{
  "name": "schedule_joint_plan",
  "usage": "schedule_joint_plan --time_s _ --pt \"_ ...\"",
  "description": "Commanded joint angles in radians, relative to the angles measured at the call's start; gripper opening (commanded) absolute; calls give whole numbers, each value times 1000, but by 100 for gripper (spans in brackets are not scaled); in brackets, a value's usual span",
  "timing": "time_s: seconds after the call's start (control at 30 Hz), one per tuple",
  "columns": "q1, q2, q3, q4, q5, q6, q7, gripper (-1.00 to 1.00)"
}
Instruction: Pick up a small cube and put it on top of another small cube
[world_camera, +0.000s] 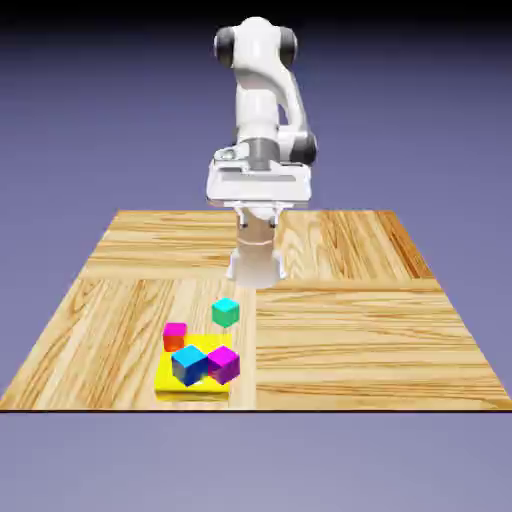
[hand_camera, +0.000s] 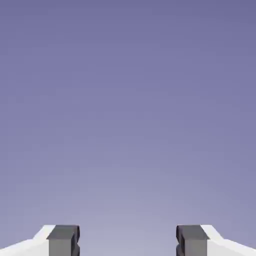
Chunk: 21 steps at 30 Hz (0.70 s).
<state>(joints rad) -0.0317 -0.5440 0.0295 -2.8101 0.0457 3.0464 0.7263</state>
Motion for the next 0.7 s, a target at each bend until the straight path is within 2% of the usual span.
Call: schedule_joint_plan --time_s 0.0,0.67 --pt "-36 22 24 0 38 8 -12 0" --pt "-761 452 513 -1 796 164 -257 0"
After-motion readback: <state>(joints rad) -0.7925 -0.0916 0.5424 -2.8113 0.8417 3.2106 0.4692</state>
